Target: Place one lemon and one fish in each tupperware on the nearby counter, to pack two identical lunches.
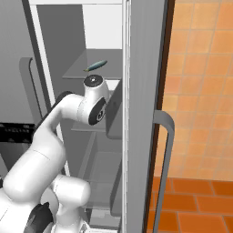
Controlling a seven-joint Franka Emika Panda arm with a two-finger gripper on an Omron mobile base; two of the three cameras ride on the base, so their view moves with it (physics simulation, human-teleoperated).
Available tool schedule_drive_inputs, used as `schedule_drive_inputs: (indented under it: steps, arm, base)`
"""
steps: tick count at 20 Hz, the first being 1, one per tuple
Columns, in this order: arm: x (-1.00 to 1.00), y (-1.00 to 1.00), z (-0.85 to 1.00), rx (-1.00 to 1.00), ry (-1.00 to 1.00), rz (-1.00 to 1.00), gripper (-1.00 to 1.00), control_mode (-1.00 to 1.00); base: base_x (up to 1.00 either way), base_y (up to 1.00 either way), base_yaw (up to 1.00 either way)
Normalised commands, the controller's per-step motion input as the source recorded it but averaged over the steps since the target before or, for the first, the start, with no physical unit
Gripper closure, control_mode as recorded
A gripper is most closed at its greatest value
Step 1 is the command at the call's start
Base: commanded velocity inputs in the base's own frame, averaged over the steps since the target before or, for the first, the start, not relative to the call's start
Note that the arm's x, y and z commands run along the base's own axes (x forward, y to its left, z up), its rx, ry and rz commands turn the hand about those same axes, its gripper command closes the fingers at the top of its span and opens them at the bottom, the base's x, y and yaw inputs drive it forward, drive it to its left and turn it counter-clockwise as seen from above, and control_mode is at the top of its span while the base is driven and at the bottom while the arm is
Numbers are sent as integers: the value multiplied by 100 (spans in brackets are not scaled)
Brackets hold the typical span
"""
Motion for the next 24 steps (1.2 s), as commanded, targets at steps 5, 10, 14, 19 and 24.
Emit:
schedule_drive_inputs:
  steps: [5, 10, 14, 19, 24]
  arm:
    - [99, 0, -43, 0, -1, 0, -100, -100]
    - [96, -21, -41, 0, 7, 0, -100, -100]
    - [51, -26, -25, -2, 14, 0, -100, -100]
    - [58, -26, -29, 0, 6, -2, -100, -100]
    - [39, 0, -45, 0, 0, 0, -100, -100]
  base:
    - [0, 0, 0]
    - [0, 0, 0]
    - [0, 0, 0]
    - [0, 0, 0]
    - [0, 0, 0]
